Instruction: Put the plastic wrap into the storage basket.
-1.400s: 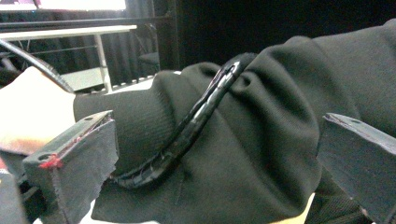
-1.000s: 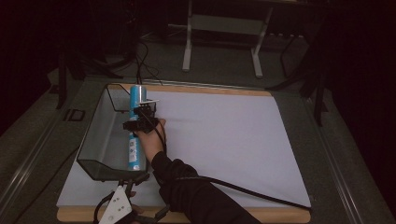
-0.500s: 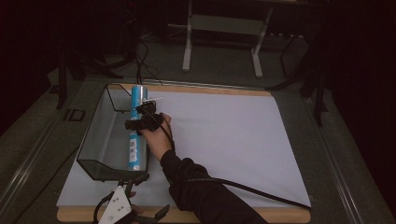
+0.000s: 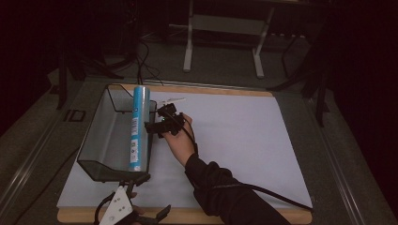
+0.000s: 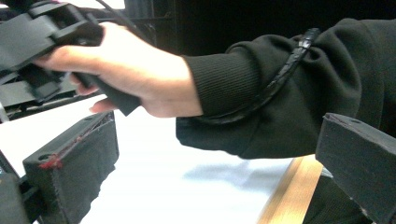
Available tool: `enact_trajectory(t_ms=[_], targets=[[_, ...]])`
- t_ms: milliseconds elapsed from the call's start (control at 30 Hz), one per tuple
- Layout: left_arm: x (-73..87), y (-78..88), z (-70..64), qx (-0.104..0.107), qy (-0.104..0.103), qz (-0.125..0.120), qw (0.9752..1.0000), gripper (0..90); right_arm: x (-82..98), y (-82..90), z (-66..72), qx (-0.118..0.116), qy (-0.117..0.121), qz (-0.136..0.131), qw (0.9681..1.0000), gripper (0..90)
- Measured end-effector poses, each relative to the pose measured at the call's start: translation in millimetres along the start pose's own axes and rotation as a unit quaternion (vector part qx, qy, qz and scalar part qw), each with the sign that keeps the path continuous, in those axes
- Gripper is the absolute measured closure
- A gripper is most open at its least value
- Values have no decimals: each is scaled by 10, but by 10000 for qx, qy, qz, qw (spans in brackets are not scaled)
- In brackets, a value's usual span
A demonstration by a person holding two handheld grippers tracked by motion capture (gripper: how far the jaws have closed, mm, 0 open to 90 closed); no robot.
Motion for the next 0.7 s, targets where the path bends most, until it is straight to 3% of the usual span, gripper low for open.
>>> enact_trajectory(t_ms=[167,400,700], targets=[[6,-12,-1,5,2,22,10000,3,116,133,-99,-151,99,-75,9998,139],[7,-17,-8,16,1,34,10000,3,272,298,-175,-175,357,-95,9992,139],[7,-18,-14,5,-8,40,10000,3,393,532,-379,-272,157,-276,9991,139]])
Point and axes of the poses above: each handheld gripper's, and its own axes: y roughly backward along the jaws, x roughly out of its underside, z roughly to its left, the point moved 1 cm from there along -y, roughly forward along the jaws, and after that the axes turned 10 degrees about x, right-handed, at the moved point
